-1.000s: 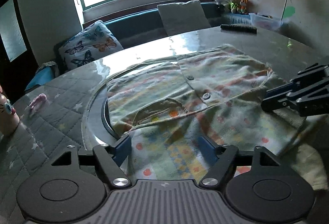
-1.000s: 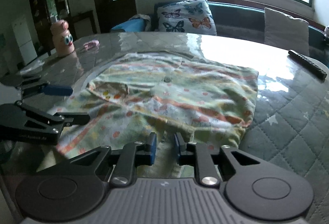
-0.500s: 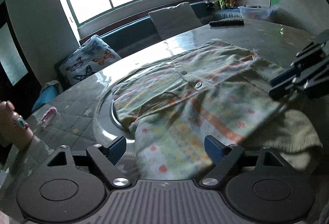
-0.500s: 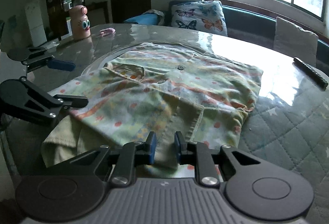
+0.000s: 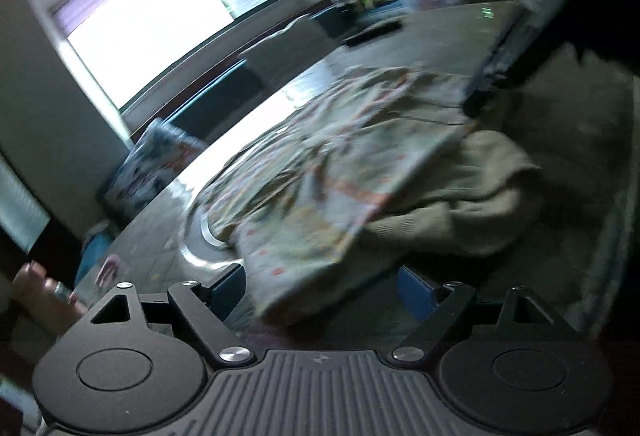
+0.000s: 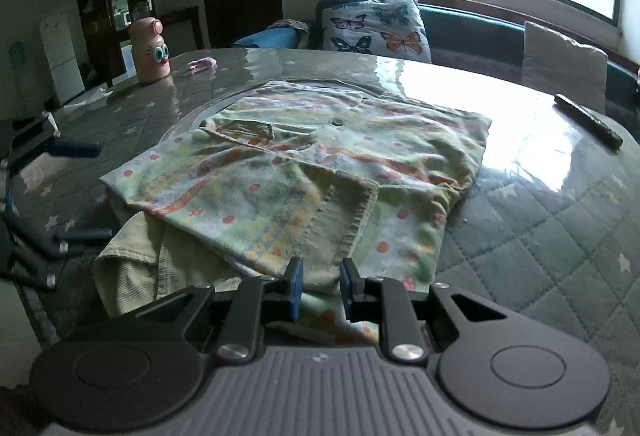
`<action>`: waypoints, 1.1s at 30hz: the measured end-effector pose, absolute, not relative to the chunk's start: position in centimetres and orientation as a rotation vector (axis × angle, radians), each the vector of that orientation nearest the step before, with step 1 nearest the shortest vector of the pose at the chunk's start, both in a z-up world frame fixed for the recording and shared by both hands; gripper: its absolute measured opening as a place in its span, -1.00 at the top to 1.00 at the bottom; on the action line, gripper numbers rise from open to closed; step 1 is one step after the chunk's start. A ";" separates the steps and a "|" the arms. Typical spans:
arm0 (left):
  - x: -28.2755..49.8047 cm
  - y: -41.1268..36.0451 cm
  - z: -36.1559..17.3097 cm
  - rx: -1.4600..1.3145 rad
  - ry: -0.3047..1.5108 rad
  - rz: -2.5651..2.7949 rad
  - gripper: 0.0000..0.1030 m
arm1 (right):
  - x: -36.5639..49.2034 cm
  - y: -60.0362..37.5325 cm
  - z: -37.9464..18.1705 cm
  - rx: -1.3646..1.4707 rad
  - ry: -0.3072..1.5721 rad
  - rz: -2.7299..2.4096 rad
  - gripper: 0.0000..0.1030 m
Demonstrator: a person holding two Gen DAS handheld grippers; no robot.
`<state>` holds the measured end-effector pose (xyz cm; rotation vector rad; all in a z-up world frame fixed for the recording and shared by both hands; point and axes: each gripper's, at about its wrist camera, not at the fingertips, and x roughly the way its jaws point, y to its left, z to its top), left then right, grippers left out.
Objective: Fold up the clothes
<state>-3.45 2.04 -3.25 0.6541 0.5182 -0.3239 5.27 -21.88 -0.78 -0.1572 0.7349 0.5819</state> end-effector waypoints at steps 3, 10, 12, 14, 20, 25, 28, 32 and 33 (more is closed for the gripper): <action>-3.1 1.6 -3.1 0.602 0.527 -0.346 -0.66 | 4.7 -22.0 -0.5 -0.164 0.730 0.582 0.48; -1.5 4.8 -2.0 0.435 0.572 -0.212 -0.66 | 4.2 -21.7 0.5 -0.163 0.692 0.587 0.19; -1.3 6.1 -1.8 0.386 0.582 -0.173 -0.66 | 4.4 -20.9 1.0 -0.164 0.680 0.608 0.19; -1.3 7.1 -1.6 0.357 0.582 -0.126 -0.66 | 4.4 -19.8 1.3 -0.176 0.669 0.645 0.19; -0.1 9.4 -1.1 0.234 0.592 -0.016 -0.63 | 4.2 -14.3 1.6 -0.246 0.640 0.802 0.19; 0.2 10.6 -0.3 0.166 0.566 0.018 -0.61 | 3.5 -10.1 0.3 -0.347 0.634 0.896 0.19; 0.2 11.1 0.1 0.139 0.556 0.018 -0.61 | 3.1 -8.2 -0.6 -0.406 0.628 0.917 0.20; -0.4 11.4 0.3 0.147 0.558 -0.010 -0.64 | 2.8 -7.0 -1.2 -0.448 0.595 0.896 0.25; -0.6 11.4 0.2 0.154 0.561 -0.016 -0.65 | 2.9 -6.9 -1.1 -0.446 0.595 0.895 0.30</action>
